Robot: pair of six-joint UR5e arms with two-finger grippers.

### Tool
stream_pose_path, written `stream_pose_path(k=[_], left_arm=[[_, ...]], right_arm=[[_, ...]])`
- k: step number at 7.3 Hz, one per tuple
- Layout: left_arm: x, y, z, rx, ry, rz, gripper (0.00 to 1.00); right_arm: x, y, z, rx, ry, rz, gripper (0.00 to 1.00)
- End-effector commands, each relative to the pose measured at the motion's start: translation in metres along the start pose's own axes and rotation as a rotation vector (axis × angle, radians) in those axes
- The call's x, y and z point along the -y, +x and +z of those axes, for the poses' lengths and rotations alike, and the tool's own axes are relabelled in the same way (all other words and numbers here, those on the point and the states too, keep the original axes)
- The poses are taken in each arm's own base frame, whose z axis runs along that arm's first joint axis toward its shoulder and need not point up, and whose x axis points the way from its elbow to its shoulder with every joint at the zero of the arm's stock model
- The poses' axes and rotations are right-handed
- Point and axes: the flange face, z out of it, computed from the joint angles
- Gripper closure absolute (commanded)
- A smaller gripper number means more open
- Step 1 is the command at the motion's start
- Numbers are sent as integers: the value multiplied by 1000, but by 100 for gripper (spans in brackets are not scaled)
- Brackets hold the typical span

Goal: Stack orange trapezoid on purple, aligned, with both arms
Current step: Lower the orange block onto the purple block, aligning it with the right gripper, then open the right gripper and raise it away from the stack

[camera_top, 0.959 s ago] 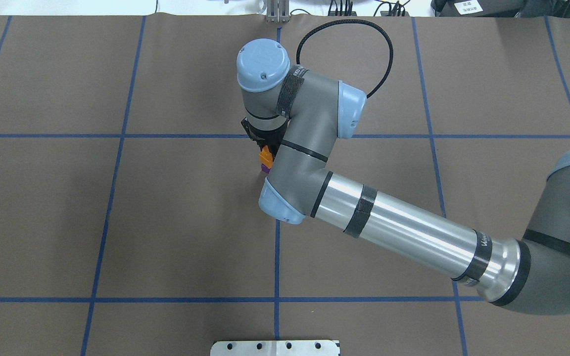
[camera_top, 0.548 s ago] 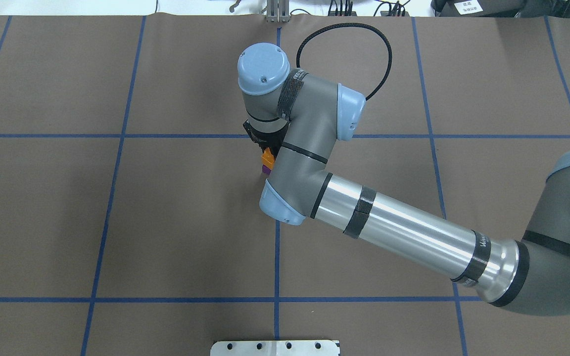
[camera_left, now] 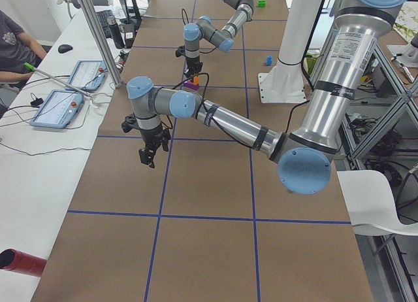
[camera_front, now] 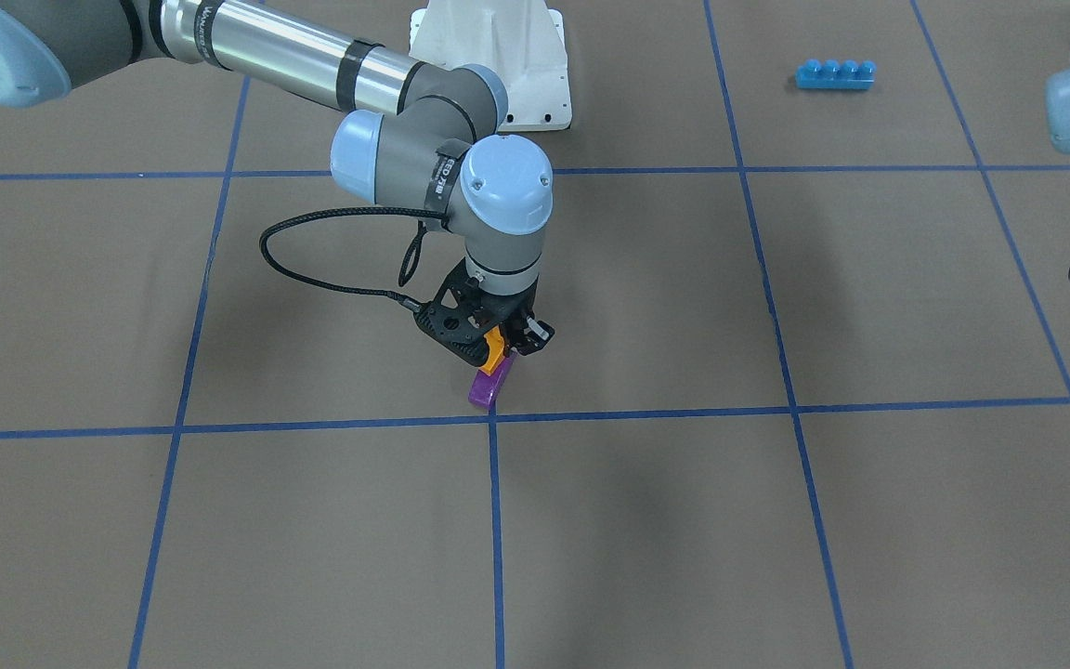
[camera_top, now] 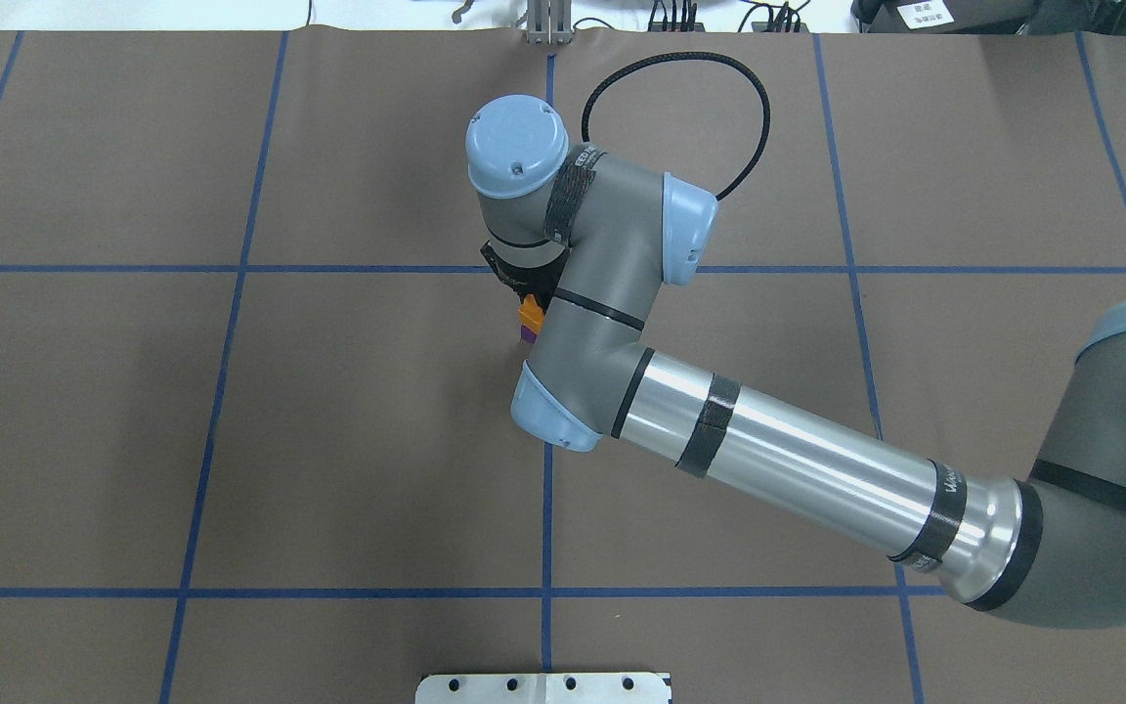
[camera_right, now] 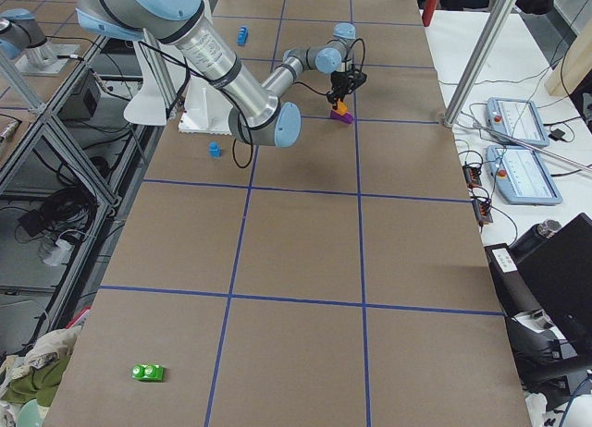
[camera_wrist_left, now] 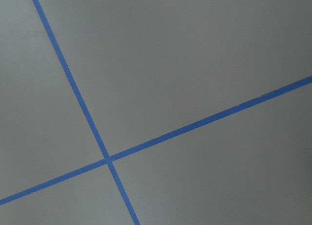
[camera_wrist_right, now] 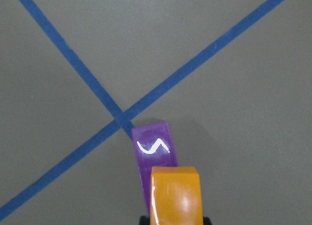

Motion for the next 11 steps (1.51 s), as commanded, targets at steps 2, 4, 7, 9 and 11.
stream_pose_path(k=[2, 4, 7, 9, 11], left_arm=[[1, 0, 0, 0, -1, -1, 0], [1, 0, 0, 0, 0, 0, 0], [1, 0, -1, 0, 2, 2, 0], [2, 1, -2, 1, 4, 4, 0], [-7, -22, -19, -20, 49, 34, 0]], right_arm=[[-9, -1, 4, 33, 8, -63, 100], [-6, 1, 6, 48, 5, -70, 100], [4, -6, -29, 100, -1, -61, 0], [23, -9, -71, 149, -37, -47, 0], [54, 23, -167, 193, -22, -94, 0]])
